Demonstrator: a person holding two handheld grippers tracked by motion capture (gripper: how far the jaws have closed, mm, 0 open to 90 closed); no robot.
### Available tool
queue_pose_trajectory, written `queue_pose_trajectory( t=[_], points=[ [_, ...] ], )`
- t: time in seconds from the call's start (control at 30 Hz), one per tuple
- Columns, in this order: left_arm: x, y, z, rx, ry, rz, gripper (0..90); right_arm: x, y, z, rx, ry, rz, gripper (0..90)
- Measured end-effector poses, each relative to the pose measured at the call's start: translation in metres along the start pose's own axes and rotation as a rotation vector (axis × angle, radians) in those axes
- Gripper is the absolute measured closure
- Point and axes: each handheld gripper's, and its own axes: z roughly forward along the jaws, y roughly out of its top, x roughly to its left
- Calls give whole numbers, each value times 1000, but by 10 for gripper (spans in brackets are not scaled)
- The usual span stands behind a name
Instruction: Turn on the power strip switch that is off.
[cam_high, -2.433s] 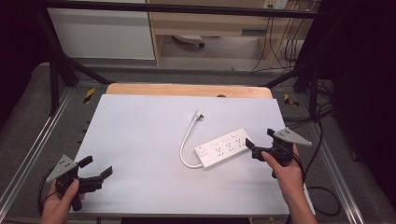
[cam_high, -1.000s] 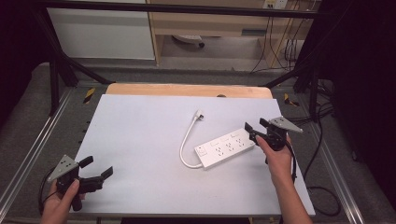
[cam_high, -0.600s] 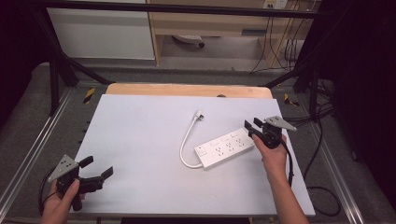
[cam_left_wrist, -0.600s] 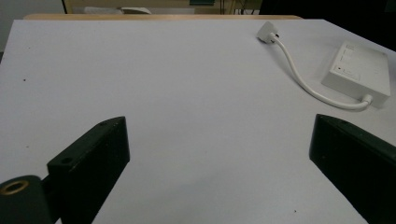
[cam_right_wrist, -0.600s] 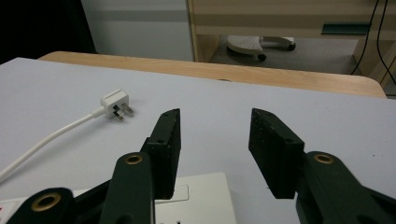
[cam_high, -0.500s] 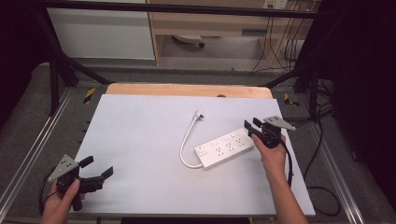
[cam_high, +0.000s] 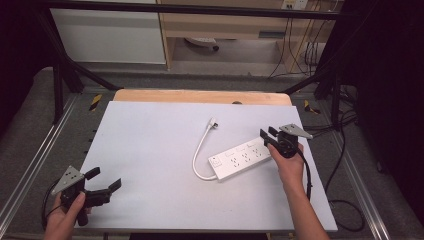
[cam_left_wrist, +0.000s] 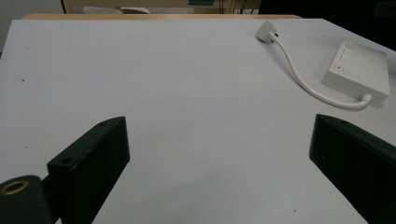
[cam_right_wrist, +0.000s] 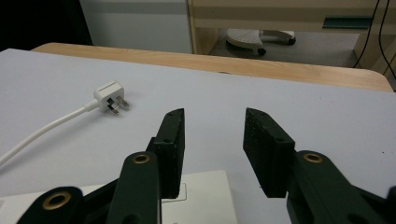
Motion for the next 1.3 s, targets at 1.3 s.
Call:
queue_pose_trajectory(
  t=[1.3],
  points=[
    [0, 0, 0, 3, -5, 5, 53, 15, -13, 21, 45, 37, -33, 776]
  ],
)
